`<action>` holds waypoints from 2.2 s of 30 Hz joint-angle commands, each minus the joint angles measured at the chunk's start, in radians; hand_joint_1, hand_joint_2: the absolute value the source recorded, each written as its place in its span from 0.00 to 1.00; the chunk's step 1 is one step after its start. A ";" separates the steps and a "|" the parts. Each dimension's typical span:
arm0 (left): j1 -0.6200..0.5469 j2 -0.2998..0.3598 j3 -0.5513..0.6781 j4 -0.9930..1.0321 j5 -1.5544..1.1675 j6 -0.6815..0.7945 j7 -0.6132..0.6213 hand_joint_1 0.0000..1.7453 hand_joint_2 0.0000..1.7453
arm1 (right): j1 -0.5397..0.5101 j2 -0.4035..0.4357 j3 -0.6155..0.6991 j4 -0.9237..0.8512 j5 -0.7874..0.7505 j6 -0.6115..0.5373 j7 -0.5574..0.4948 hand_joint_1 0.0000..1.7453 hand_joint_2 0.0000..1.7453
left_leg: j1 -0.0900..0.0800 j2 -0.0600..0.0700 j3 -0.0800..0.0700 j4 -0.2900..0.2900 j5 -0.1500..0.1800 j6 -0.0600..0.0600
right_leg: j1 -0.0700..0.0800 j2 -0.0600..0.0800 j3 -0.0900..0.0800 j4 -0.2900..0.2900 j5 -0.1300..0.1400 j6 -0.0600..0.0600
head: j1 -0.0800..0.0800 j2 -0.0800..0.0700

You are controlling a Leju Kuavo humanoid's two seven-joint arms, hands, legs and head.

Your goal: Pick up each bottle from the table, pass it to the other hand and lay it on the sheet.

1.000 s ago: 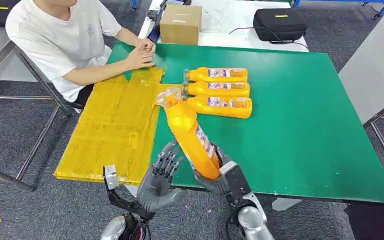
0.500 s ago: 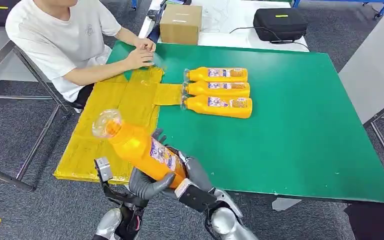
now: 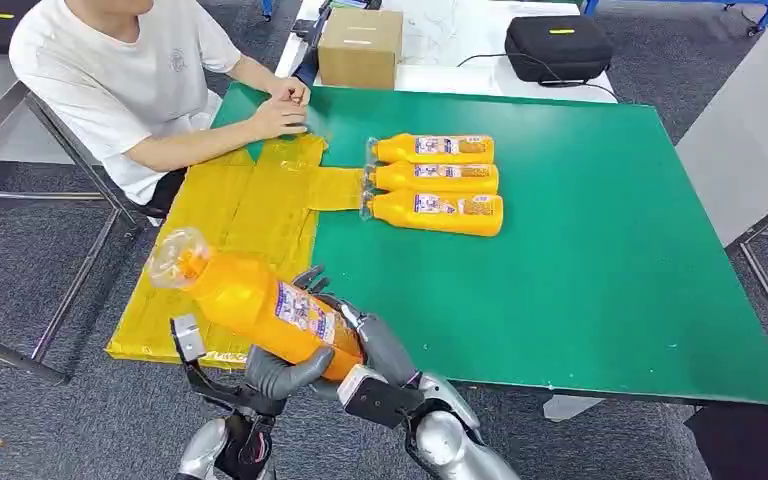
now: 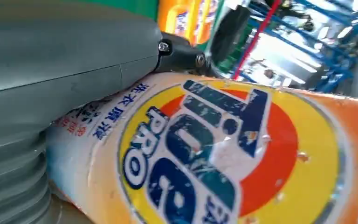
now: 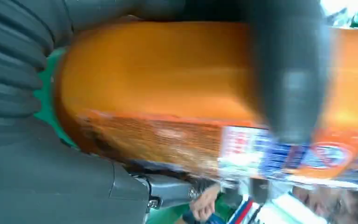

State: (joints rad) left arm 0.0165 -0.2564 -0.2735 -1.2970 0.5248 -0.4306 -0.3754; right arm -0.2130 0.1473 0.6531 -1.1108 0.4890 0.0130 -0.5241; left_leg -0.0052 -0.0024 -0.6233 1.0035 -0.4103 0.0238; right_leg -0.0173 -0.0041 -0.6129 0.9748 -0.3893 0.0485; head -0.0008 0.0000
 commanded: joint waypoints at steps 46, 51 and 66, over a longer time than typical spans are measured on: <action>-0.524 0.204 0.162 0.675 -1.430 0.916 -0.030 1.00 1.00 | 0.207 -0.068 -0.090 -0.172 -0.070 -0.008 -0.072 0.00 0.00 | 0.001 -0.003 0.002 -0.002 0.001 -0.003 | 0.001 -0.003 0.003 0.000 -0.001 -0.002 | 0.000 0.000; -0.697 0.209 0.147 0.861 -1.497 0.796 0.098 1.00 1.00 | 0.205 -0.068 -0.084 -0.172 -0.086 0.005 -0.073 0.00 0.00 | 0.002 -0.004 0.001 0.000 0.001 -0.003 | 0.002 -0.004 0.003 0.001 -0.001 -0.002 | 0.000 0.000; -0.811 0.217 0.051 1.001 -1.672 0.584 0.276 1.00 1.00 | 0.202 -0.068 -0.087 -0.176 -0.094 0.014 -0.064 0.00 0.00 | 0.002 0.000 0.002 0.000 0.000 -0.002 | 0.002 0.000 0.003 0.001 0.000 -0.003 | 0.000 0.000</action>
State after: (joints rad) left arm -0.6960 -0.0572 -0.1763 -0.4421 -1.1475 0.1648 -0.0984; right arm 0.0170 0.0988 0.5600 -1.3336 0.3948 0.0233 -0.5917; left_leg -0.0048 -0.0029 -0.6245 1.0036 -0.4086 0.0225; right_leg -0.0171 -0.0043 -0.6134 0.9760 -0.3880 0.0471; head -0.0004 0.0000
